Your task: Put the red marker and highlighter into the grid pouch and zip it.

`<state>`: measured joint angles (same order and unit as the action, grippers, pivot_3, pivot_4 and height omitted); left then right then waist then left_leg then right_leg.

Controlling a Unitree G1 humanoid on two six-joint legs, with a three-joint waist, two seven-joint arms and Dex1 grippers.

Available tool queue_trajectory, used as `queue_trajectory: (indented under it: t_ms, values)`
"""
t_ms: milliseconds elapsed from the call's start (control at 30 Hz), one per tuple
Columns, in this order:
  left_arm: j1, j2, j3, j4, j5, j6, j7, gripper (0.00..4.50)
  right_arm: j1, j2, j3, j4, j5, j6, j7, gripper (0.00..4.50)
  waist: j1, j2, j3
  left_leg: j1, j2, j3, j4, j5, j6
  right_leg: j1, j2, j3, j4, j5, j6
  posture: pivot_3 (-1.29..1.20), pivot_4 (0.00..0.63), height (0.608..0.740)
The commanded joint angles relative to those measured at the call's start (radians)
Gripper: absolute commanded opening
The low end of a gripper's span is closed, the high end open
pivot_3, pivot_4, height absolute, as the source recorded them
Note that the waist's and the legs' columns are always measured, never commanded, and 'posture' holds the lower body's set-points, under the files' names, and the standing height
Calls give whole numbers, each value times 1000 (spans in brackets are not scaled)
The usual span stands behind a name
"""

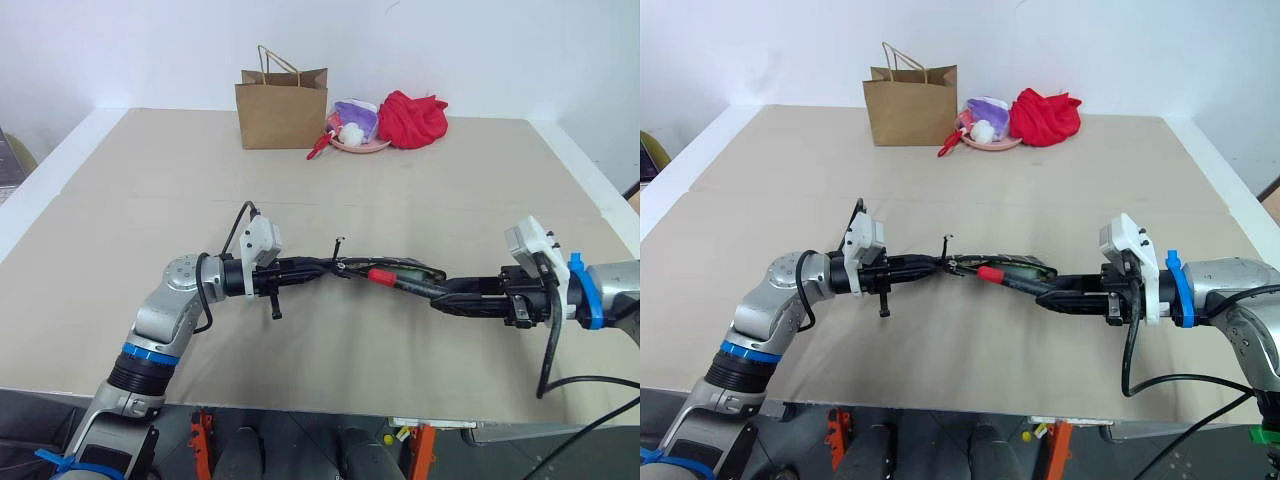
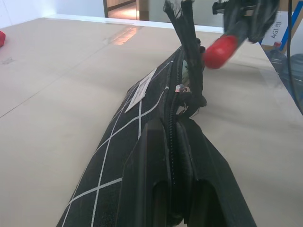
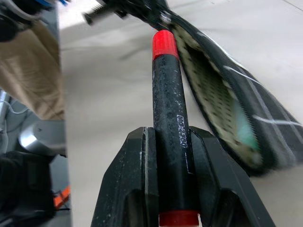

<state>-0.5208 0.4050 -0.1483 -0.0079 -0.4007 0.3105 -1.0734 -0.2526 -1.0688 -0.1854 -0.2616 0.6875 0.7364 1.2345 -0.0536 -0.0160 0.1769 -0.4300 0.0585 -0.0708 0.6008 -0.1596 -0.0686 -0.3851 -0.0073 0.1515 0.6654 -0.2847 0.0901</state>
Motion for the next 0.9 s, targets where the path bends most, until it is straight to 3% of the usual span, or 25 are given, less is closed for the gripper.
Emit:
queue_trajectory:
  t_ms: [33, 433, 733, 900]
  values:
    - [-6, -1, 15, -38, -13, -8, 5, 0, -23, 0, -8, 14, -6, -13, -3, 668, 0, 0, 0, 0, 0, 0, 0, 0, 0, 0, 0, 0, 0, 0, 0, 0, 150, 740]
    - [11, -17, -8, -54, -1, -20, 23, 0, -69, 3, 67, 41, -41, 33, -30, 668, 3, 0, 0, 0, 0, 0, 0, 0, 0, -1, 0, 0, 0, 0, 0, 0, 150, 740]
    - [29, -38, -29, -88, -1, -9, 37, 0, -175, 74, 144, 83, -80, 125, -144, 668, 4, 0, 0, -1, 0, 0, 0, 0, 0, -1, 0, 0, 0, 0, 0, 0, 150, 740]
    - [42, -33, -27, -94, -3, -3, 48, 0, -187, 81, 138, 51, -64, 90, -91, 3010, 4, 0, 0, -2, 0, 0, -1, 0, 0, -3, 0, 0, 0, 0, 0, 0, 150, 740]
